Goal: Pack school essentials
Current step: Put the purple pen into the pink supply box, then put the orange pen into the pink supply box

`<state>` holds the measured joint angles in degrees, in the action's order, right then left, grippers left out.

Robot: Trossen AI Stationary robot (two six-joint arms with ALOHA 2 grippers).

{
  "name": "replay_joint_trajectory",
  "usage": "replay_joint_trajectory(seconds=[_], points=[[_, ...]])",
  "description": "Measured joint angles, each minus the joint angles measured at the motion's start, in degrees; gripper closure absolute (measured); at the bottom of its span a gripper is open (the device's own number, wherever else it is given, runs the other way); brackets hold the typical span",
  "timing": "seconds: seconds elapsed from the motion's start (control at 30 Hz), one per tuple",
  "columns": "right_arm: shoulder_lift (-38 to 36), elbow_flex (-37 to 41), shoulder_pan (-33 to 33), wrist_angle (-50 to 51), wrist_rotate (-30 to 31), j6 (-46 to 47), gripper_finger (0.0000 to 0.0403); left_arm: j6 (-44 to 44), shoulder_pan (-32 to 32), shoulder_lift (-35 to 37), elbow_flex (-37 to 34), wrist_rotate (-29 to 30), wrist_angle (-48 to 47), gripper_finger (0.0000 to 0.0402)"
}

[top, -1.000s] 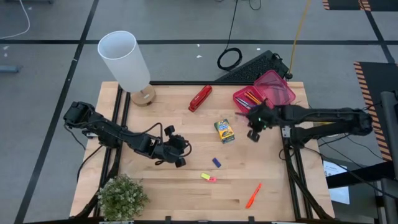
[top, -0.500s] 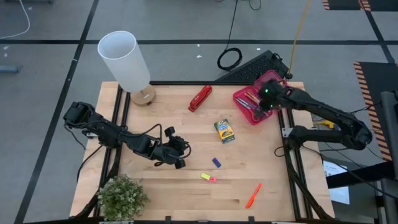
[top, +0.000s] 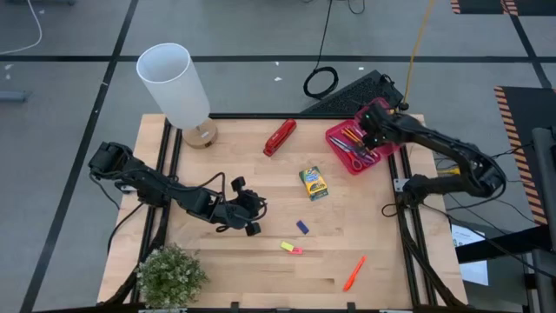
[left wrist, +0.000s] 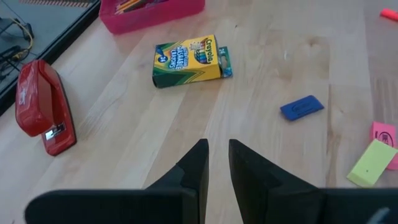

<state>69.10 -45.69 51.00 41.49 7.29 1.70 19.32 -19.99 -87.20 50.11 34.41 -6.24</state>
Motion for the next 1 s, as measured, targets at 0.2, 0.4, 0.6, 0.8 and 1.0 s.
replay_joint_trajectory(seconds=[0.2, 0.4, 0.6, 0.8, 1.0], points=[[4.12, 0.00, -0.02, -2.28, 0.07, 0.45, 0.0370, -0.19, 0.04, 0.00, 0.00, -0.01, 0.05, 0.0337], [7.09, 0.00, -0.02, -3.73, 0.11, 0.58, 0.0369, -0.62, 0.02, 0.00, 0.00, 0.00, 0.08, 0.0337], [8.42, 0.00, -0.02, -4.02, 0.40, 0.61, 0.0363, -0.62, 0.02, 0.00, 0.00, 0.00, 0.09, 0.0337], [8.72, 0.00, -0.02, -4.02, 3.37, 1.19, 0.0329, -0.64, 0.02, 0.00, 0.00, -0.01, 0.09, 0.0337], [7.29, 0.01, -0.46, -3.97, 3.23, 0.71, 0.0294, -0.52, -0.01, 0.00, 0.00, -1.85, 0.07, 0.0337]])
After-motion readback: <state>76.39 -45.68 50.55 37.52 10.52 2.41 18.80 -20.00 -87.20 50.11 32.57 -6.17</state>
